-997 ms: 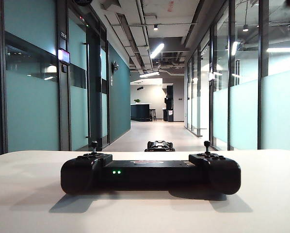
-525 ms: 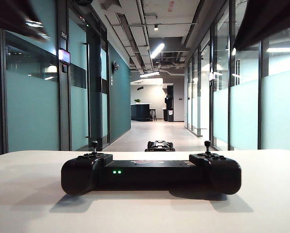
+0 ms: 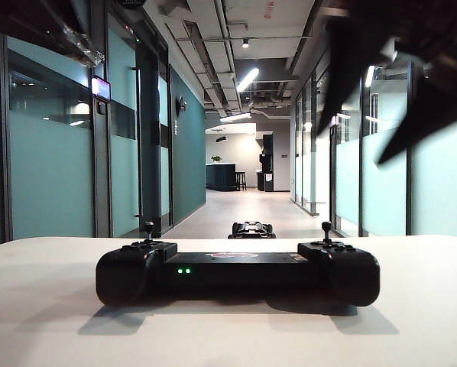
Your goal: Push the left joystick on the remote control sitting on the white table forward to make the robot dog walk in a straight line until it approaches the door.
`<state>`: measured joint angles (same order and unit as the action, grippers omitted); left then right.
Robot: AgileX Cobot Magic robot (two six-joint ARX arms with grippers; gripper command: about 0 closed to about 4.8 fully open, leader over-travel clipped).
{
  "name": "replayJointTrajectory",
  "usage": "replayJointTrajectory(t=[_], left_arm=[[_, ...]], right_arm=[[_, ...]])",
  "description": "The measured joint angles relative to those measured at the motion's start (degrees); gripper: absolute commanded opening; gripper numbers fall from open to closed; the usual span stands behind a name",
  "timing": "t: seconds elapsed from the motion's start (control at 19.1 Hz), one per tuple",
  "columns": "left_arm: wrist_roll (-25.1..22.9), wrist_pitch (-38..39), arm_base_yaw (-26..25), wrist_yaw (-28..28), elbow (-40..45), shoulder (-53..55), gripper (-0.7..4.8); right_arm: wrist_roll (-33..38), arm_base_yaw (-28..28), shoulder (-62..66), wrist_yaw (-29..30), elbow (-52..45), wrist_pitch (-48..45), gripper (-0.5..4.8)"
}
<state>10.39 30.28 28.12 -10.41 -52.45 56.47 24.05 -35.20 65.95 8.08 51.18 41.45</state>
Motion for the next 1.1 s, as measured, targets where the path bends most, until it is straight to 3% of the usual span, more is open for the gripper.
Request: replayJointTrajectory(t=[0.26, 0.42, 0.89, 1.1], left_arm=[[0.00, -0.02, 0.00, -0.74, 0.00, 0.00, -0.05], [-0.02, 0.00, 0.02, -1.07, 0.00, 0.00, -0.05], [-0.02, 0.00, 0.02, -2.12, -0.02, 0.00, -0.05], [-0.02, 0.00, 0.02, -2.23, -0.02, 0.00, -0.05]], right_arm=[[1.88, -0.02, 5.11, -0.13, 0.04, 0.02, 3.76], [2.67, 0.04, 8.59, -2.95, 0.09, 1.11, 4.37], [2.62, 0.09, 18.12, -5.14, 2.82, 0.35, 4.26], [1.84, 0.11, 21.33, -6.58, 2.86, -1.92, 3.94]])
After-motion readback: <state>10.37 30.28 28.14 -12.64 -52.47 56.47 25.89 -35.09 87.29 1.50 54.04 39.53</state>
